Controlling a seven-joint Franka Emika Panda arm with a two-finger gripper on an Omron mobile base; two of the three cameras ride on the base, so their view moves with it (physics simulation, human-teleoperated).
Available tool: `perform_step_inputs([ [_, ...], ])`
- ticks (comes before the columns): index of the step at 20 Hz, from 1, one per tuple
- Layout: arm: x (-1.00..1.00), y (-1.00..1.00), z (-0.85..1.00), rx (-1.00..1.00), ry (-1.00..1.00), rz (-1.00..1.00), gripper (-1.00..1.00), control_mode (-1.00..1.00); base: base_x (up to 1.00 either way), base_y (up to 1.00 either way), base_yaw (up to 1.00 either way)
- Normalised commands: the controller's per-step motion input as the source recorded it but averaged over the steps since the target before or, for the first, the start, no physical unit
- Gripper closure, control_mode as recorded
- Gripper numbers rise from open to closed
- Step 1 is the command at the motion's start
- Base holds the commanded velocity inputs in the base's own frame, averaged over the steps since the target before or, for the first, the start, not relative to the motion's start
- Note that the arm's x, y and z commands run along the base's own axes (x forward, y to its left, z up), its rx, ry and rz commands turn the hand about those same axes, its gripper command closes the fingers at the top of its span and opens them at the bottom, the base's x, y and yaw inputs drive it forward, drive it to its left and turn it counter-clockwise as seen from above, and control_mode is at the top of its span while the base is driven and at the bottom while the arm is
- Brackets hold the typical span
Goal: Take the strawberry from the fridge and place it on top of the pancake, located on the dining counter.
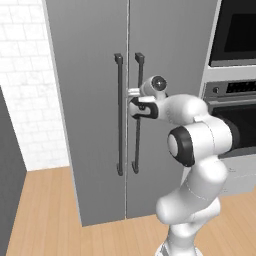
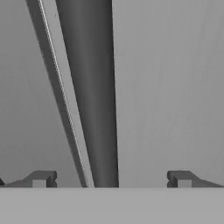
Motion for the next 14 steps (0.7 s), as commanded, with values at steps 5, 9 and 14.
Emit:
perform_step_inputs([
  [5, 0.59, 0.11, -0.18, -0.04, 0.00, 0.00, -1.00, -1.00, 0.00, 0.00, 0.00],
  [9, 0.66, 0.10, -0.22, -0.03, 0.00, 0.00, -1.00, -1.00, 0.00, 0.00, 0.00],
  [14, 0.86, 0.11, -0.28, -0.03, 0.00, -0.02, 1.00, -1.00, 0.00, 0.00, 0.00],
])
